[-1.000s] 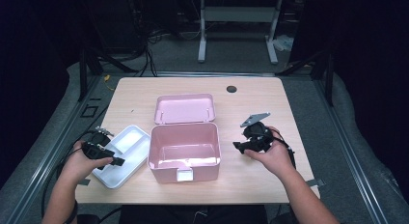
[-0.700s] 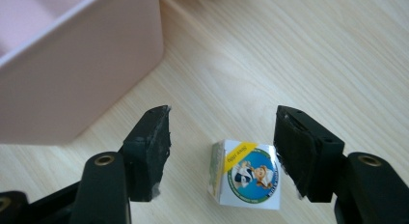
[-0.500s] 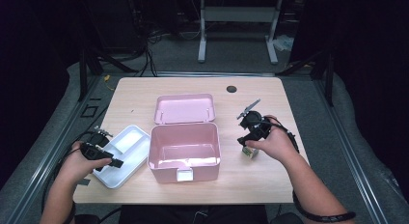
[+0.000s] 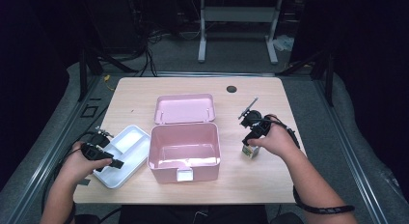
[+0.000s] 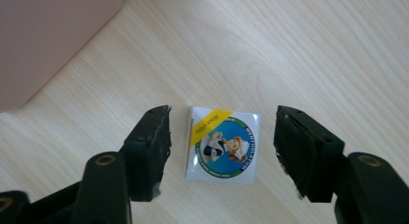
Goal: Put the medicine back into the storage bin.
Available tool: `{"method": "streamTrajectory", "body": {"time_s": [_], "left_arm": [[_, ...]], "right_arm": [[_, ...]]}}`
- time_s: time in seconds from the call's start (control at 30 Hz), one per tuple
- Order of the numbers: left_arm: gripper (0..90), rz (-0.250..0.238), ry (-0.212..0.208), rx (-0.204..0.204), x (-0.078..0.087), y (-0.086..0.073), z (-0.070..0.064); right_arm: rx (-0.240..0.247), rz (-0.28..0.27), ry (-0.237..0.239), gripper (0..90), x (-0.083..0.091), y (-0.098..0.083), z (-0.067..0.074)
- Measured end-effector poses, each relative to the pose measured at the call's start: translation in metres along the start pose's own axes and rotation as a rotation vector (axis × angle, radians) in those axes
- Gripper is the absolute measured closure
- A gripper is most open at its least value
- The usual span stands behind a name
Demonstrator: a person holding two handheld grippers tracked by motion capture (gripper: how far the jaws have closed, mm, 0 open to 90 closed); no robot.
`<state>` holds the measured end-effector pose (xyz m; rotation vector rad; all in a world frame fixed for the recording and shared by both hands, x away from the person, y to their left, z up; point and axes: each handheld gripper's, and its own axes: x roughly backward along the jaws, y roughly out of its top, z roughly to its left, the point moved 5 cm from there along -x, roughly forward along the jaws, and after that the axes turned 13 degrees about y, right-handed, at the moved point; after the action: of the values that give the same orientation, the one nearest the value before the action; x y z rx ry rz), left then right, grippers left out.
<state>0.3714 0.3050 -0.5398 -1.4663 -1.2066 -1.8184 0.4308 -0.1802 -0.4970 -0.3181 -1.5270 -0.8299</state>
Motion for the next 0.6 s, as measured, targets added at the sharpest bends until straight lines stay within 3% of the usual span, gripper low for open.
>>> {"method": "streamTrajectory", "body": {"time_s": [0.13,0.23,0.27,0.37,0.4,0.6], "left_arm": [[36.4,0.001,-0.003,0.000,0.000,0.000,-0.001],[36.4,0.005,-0.004,-0.001,0.000,0.000,0.000],[36.4,0.005,-0.004,-0.001,0.000,0.000,0.000],[36.4,0.006,-0.004,0.000,-0.001,0.000,0.000],[36.4,0.008,-0.005,-0.001,-0.001,0.000,0.000],[36.4,0.016,-0.009,0.000,-0.002,-0.001,-0.001]], "right_arm": [[-0.034,-0.010,0.005,43.3,0.003,-0.001,-0.006],[-0.066,-0.044,0.068,47.0,0.004,-0.001,-0.007],[-0.066,-0.044,0.068,47.0,0.004,-0.001,-0.007],[-0.052,-0.026,0.041,44.7,0.004,-0.002,-0.009],[-0.064,-0.011,0.033,37.4,0.003,-0.003,-0.010],[-0.074,0.007,0.063,34.7,-0.001,-0.005,-0.013]]}}
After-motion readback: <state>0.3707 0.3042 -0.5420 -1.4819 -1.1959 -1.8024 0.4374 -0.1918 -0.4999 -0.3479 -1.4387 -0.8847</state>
